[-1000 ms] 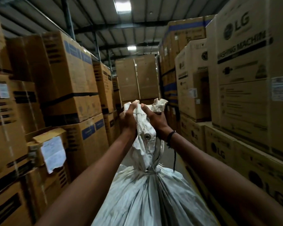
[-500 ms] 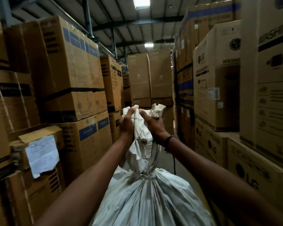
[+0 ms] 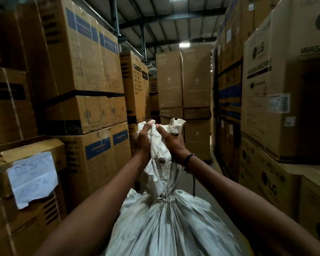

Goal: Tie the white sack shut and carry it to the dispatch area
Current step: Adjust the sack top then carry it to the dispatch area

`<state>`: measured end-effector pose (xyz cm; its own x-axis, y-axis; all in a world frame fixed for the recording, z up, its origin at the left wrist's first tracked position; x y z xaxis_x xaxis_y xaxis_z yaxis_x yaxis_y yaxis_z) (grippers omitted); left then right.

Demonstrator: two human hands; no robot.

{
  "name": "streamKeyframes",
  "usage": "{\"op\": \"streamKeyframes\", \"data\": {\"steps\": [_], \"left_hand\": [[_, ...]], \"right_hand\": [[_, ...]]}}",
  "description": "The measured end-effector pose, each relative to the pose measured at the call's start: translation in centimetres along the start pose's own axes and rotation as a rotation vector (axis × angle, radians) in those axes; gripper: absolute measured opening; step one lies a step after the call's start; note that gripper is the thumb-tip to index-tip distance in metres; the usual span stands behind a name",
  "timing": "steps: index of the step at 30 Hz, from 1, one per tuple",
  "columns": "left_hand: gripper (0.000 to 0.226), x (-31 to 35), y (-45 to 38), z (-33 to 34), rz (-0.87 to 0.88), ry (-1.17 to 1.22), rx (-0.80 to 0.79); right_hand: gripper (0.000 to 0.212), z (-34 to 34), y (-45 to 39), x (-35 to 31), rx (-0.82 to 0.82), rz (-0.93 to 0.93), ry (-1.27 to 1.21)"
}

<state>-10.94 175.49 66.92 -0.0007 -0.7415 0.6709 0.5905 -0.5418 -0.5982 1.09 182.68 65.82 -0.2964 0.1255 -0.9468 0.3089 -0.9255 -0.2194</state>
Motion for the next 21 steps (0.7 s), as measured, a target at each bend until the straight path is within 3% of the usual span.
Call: {"op": "streamKeyframes", "data": {"steps": [6, 10, 12, 16, 17, 19, 21], "left_hand": [[0.036, -7.4, -8.2, -1.4, -0.01, -0.072, 0.053], [0.026, -10.8, -12.7, -3.4, 0.018, -0.125, 0.106], [0.027, -12.9, -15.0, -5.2, 0.016, -0.15, 0.139], [0.026, -17.4, -19.4, -10.2, 0.038, -0.199, 0.238], [0.028, -18.5, -20.4, -11.7, 0.04, -0.21, 0.266], [0.034, -20.3, -22.1, -14.6, 0.055, -0.236, 0.311], [0.029, -21.6, -23.4, -17.5, 0.08, -0.277, 0.368]], "right_hand": [[0.04, 1.4, -10.3, 3.4, -0.087, 0.055, -0.09], [0.036, 4.1, -16.2, 6.3, -0.152, 0.069, -0.127], [0.042, 5.9, -19.2, 8.2, -0.194, 0.095, -0.127], [0.073, 10.6, -25.4, 13.0, -0.306, 0.139, -0.123], [0.065, 12.0, -26.5, 14.0, -0.352, 0.141, -0.099], [0.018, 15.0, -28.7, 16.5, -0.486, 0.158, -0.114], [0.008, 17.7, -30.7, 19.0, -0.578, 0.205, -0.13]]}}
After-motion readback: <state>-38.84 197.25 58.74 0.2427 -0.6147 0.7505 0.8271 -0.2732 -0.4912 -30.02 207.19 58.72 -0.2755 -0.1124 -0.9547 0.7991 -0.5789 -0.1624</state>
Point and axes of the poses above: each hand's wrist, its own y-axis away from the middle knuckle, its own z-axis out of the palm, x = y × z, the point moved 9 cm from there along -y, towards the middle knuckle, and after that the axes turned 14 degrees about z, right-handed, at the moved point
